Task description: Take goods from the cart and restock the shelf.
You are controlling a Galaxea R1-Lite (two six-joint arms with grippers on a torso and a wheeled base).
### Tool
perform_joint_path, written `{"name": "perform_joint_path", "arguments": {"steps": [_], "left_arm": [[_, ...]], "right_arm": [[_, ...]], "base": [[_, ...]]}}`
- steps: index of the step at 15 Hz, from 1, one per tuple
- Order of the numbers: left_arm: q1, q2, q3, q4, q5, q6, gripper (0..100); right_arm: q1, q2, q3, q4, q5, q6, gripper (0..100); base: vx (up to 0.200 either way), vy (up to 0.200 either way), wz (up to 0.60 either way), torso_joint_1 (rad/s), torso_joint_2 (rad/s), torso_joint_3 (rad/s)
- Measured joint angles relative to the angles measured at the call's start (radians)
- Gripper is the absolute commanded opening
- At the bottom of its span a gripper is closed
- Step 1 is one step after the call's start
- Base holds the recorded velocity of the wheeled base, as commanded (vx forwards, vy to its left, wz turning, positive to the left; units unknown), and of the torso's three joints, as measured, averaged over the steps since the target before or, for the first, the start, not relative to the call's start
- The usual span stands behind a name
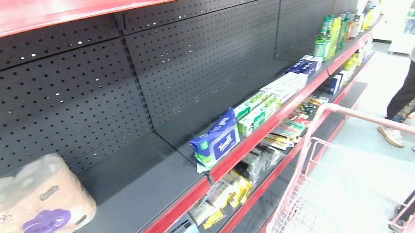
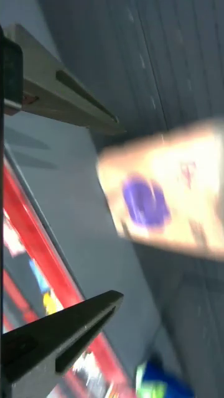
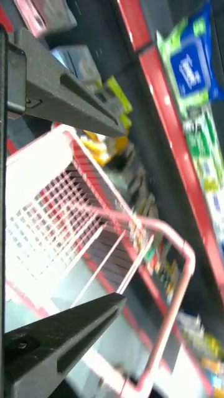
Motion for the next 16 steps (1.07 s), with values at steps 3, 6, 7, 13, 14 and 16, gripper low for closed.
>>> {"name": "perform_joint_path", "arguments": {"steps": [3, 6, 7, 13, 14, 16], "left_arm": [[0.000, 0.000, 0.000, -0.001, 0.000, 0.000, 100], [0.000, 0.000, 0.000, -0.001, 0.000, 0.000, 100], [0.000, 0.000, 0.000, 0.000, -0.001, 0.000, 100], [0.000, 0.000, 0.000, 0.000, 0.000, 0.000, 100], [-0.001, 0.000, 0.000, 0.000, 0.000, -0.001, 100], [0.000, 0.000, 0.000, 0.000, 0.000, -0.001, 100]], "right_arm": [[0.000, 0.000, 0.000, 0.000, 0.000, 0.000, 100], [0.000, 0.000, 0.000, 0.001, 0.000, 0.000, 100], [0.000, 0.000, 0.000, 0.000, 0.000, 0.000, 100], [-0.001, 0.005, -0.001, 0.000, 0.001, -0.006, 100], [0.000, 0.016, -0.020, 0.000, 0.009, -0.005, 100], [0.008, 0.101, -0.134, -0.003, 0.017, 0.038, 100]], "base": [[0.000, 0.000, -0.60, 0.002, 0.00, 0.002], [0.000, 0.000, -0.20, 0.001, 0.00, 0.001], [0.000, 0.000, 0.00, 0.000, 0.00, 0.000], [0.000, 0.000, 0.00, 0.000, 0.00, 0.000], [0.000, 0.000, 0.00, 0.000, 0.00, 0.000], [0.000, 0.000, 0.00, 0.000, 0.00, 0.000]]}}
